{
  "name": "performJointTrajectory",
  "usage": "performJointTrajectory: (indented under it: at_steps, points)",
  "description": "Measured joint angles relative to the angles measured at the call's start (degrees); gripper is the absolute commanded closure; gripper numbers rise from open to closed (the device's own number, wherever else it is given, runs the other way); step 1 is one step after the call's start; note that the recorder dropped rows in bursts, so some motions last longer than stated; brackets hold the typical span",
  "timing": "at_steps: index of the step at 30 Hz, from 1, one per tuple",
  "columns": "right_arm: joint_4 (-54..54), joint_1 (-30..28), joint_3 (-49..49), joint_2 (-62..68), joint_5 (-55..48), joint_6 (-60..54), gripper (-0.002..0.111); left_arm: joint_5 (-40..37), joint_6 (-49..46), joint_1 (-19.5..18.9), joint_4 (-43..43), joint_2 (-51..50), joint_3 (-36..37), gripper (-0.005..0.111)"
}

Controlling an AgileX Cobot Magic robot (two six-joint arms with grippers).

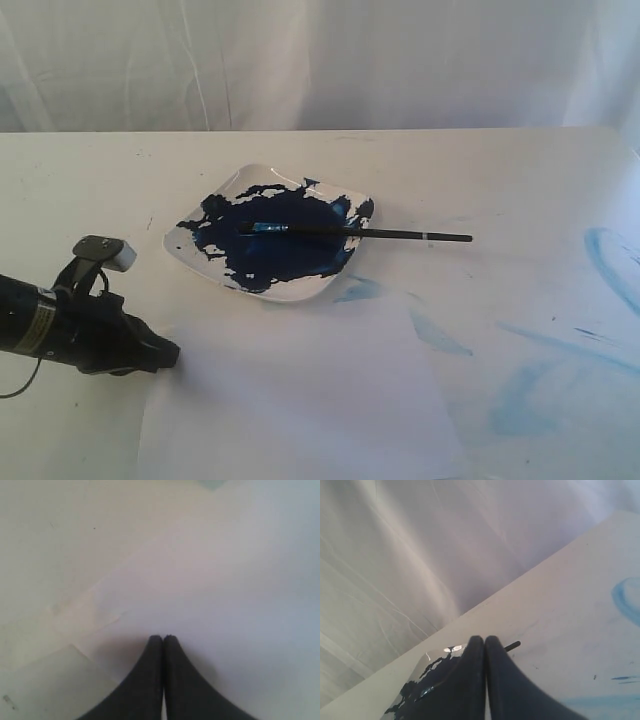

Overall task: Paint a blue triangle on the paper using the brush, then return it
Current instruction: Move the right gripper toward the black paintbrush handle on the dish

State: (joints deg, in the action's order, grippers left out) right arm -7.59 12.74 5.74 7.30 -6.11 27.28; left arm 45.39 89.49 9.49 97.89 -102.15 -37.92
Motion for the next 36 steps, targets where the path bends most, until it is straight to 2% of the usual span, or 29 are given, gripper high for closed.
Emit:
performJointTrajectory:
  at_steps: [12, 20, 29, 32, 36]
  points:
    - [-0.1, 0.0, 7.2, 16.9, 0.1, -0.8, 0.108, 0.3, 1.7, -0.3, 0.0, -0.2, -0.1, 0.107]
    - [-0.1, 0.0, 8.9, 22.0, 0.0, -0.8, 0.108, -0.3, 2.1, -0.4, 0.1, 0.2, -0.1, 0.107]
    - [-0.1, 0.0, 9.0, 26.1, 1.4, -0.8, 0.108, -5.6, 4.1, -0.4, 1.4, 8.0, 0.1, 0.107]
    - [-0.1, 1.4, 10.4, 30.7, 3.1, -0.8, 0.108, -5.3, 4.6, 0.6, 1.4, 8.6, -1.9, 0.107]
    - [-0.1, 6.1, 15.9, 39.9, 3.7, -3.6, 0.108, -5.2, 4.7, 2.3, 1.4, 7.6, -2.2, 0.107]
